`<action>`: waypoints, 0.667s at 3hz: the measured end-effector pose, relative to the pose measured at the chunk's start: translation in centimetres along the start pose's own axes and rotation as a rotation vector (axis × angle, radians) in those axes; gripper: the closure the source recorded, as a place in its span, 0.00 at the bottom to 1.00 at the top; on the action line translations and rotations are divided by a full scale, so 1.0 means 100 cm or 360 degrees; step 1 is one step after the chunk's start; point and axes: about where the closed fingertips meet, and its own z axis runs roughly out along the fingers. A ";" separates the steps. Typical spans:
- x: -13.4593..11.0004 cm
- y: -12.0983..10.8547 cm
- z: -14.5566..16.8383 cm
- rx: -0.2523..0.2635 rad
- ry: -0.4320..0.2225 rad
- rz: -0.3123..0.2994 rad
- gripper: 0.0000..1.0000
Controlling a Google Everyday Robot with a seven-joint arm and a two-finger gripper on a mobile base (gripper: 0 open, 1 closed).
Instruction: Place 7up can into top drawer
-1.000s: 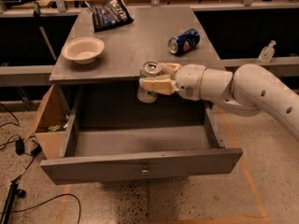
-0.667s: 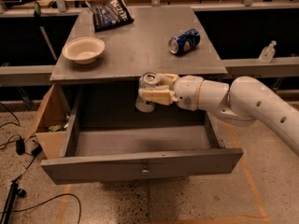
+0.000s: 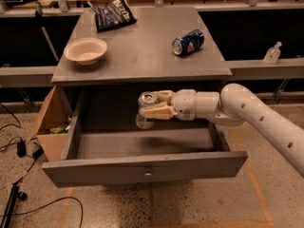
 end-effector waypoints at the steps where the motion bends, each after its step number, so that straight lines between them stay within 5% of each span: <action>1: 0.019 -0.009 0.020 -0.0161 0.0068 -0.0070 1.00; 2: 0.033 -0.010 0.038 -0.0224 0.0116 -0.0115 1.00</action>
Offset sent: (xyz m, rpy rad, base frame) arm 0.0235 0.0463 -0.0644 -0.1179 -0.0480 0.1813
